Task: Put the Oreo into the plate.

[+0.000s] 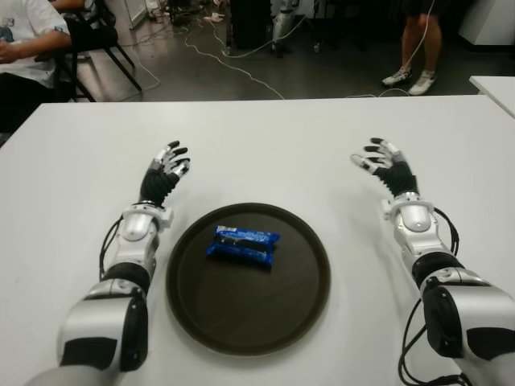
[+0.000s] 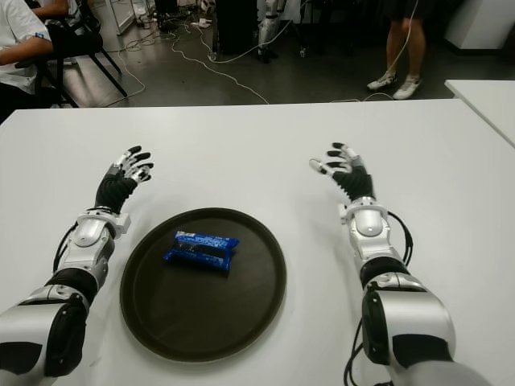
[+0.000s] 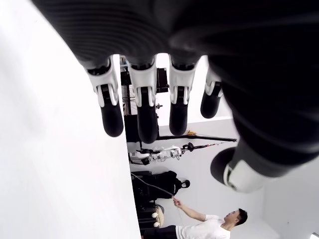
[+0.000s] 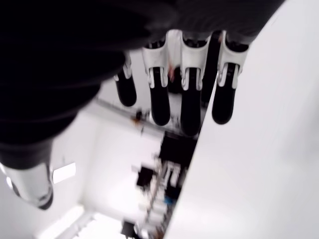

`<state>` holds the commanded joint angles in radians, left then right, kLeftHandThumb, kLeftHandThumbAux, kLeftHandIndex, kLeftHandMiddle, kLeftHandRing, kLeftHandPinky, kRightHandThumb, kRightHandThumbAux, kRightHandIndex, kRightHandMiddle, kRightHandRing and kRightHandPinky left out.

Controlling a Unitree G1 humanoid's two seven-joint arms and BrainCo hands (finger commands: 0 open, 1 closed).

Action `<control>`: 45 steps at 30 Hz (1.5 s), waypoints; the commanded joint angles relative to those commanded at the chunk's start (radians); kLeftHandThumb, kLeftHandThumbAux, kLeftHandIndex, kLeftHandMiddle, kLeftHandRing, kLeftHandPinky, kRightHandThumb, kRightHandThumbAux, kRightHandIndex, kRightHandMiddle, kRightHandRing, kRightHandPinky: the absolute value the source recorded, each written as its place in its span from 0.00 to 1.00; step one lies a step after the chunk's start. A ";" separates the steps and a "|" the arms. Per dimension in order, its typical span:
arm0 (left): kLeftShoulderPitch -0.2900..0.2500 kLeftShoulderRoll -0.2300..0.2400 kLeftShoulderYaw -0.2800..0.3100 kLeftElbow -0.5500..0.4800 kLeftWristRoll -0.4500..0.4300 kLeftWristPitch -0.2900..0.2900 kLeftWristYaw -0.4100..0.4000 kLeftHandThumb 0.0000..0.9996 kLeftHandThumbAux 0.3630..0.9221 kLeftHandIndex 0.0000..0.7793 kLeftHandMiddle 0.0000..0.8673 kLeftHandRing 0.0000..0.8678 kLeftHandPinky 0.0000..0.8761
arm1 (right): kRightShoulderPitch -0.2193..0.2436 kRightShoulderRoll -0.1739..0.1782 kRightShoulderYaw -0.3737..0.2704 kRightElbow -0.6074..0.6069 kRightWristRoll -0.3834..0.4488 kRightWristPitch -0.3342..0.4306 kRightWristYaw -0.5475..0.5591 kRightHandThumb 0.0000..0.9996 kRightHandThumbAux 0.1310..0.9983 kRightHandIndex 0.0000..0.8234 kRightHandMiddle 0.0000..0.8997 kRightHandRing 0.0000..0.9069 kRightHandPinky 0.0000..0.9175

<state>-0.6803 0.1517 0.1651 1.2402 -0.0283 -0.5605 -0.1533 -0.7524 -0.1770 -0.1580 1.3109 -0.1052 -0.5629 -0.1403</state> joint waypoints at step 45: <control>0.000 -0.002 0.005 0.002 0.011 -0.005 0.008 0.19 0.55 0.14 0.20 0.20 0.24 | -0.003 -0.016 0.037 0.011 -0.037 0.037 -0.037 0.15 0.51 0.24 0.33 0.33 0.35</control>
<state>-0.6801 0.1493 0.1698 1.2421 -0.0168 -0.5657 -0.1457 -0.7557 -0.1929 -0.1205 1.3221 -0.1418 -0.5256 -0.1770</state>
